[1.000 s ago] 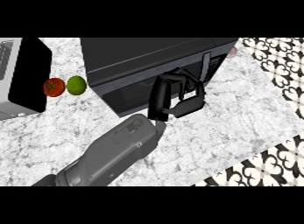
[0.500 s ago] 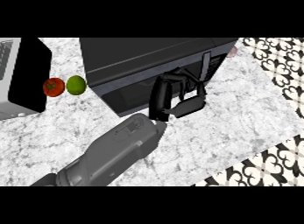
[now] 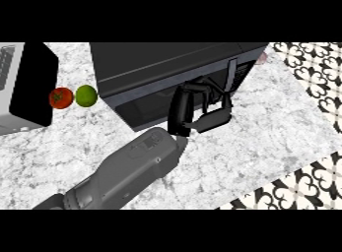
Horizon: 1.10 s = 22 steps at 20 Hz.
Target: Pick up the milk, place it into the microwave and close the microwave
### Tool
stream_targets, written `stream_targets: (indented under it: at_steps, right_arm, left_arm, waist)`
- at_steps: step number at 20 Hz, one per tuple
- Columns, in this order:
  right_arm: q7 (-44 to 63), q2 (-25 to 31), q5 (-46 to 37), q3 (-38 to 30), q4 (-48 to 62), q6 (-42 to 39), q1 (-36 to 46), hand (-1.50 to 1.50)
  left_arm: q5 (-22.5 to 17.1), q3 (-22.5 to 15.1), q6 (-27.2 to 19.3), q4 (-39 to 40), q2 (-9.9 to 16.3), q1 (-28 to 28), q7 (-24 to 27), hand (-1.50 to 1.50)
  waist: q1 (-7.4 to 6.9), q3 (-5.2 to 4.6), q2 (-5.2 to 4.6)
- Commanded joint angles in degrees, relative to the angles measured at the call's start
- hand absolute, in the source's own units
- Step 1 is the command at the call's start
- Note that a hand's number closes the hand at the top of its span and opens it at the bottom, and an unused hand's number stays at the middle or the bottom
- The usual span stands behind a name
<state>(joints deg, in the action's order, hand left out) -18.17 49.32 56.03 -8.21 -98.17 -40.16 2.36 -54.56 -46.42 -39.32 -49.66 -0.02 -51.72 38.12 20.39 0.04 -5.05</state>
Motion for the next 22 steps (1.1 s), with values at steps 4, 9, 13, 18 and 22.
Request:
stream_targets:
  at_steps: [4, 9, 13, 18, 22]
  right_arm:
    - [1.05, 1.42, 1.99, 0.38, -0.36, -1.42, 0.42, -1.5]
    - [1.63, 2.84, 3.5, -0.23, -0.03, -2.51, 0.53, -1.5]
    - [1.66, 3.44, 4.21, -0.93, 0.41, -2.9, 0.9, -1.5]
    - [2.17, 3.43, 5.68, 0.31, -0.21, -4.01, 1.59, -1.5]
    - [2.17, 3.26, 7.19, 0.46, -1.08, -4.76, 1.52, -1.5]
  left_arm:
    - [-2.36, 2.02, 1.29, 5.48, 0.02, -3.25, -0.04, 1.5]
    - [-3.45, 1.33, 1.27, 6.0, 0.02, -4.19, -0.15, 1.5]
    - [-4.2, 1.35, 1.37, 6.23, 0.02, -4.14, 0.69, 1.5]
    - [-2.94, -2.0, 2.26, 7.21, 0.02, -5.28, 1.2, 1.5]
    - [-3.07, -3.4, -0.2, 9.98, 0.02, -4.76, 0.12, 1.5]
  waist:
    - [0.21, -0.15, -1.0]
    - [0.53, -0.03, -0.59]
    - [0.87, 0.02, -0.92]
    - [0.24, 0.21, -0.94]
    - [0.54, 0.31, -0.5]
